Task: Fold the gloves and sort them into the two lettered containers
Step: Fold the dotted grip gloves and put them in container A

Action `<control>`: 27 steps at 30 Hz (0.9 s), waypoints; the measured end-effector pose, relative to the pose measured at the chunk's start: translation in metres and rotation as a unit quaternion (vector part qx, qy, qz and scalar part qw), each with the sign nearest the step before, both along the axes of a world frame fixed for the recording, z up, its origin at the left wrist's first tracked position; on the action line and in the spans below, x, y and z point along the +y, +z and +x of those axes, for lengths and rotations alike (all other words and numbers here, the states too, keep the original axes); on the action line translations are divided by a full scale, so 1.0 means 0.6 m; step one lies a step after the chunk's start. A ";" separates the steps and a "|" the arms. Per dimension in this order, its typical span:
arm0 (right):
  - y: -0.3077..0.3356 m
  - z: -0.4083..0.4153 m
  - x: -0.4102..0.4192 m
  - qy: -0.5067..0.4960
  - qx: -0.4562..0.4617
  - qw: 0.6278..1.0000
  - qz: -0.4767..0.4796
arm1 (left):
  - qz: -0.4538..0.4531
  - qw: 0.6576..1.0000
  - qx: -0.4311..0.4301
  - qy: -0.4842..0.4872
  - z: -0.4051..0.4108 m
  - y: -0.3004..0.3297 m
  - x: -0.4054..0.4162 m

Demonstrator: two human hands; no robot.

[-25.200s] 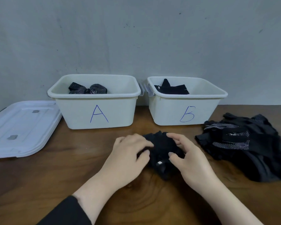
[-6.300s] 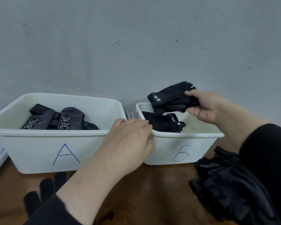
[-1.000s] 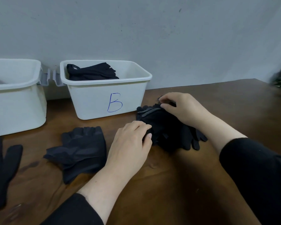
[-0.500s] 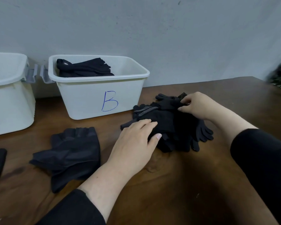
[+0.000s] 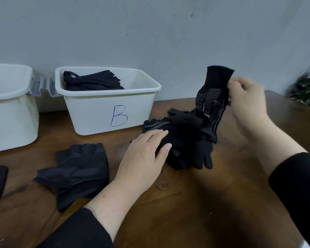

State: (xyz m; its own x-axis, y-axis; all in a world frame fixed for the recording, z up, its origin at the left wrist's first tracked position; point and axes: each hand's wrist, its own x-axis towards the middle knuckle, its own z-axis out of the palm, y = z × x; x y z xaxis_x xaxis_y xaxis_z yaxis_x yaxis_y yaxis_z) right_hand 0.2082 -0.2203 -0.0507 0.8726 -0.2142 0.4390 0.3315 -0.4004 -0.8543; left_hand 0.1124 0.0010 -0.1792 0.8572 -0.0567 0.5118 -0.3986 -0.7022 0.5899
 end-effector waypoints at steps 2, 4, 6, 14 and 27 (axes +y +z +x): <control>0.027 -0.030 0.013 0.046 0.010 0.995 0.091 | -0.047 0.999 -0.024 0.001 -0.005 0.003 0.002; 0.039 -0.062 0.034 0.146 0.069 0.971 0.178 | -0.127 0.991 -0.030 -0.007 -0.016 0.010 0.005; 0.037 -0.091 0.060 0.202 0.139 0.949 0.198 | -0.231 0.972 -0.028 -0.020 -0.031 0.024 0.009; -0.047 -0.182 0.190 0.302 0.245 0.898 0.206 | -0.398 0.915 0.072 0.015 -0.123 0.066 0.086; -0.132 -0.297 0.398 0.349 0.262 0.883 0.174 | -0.221 0.953 0.038 0.206 -0.295 0.037 0.352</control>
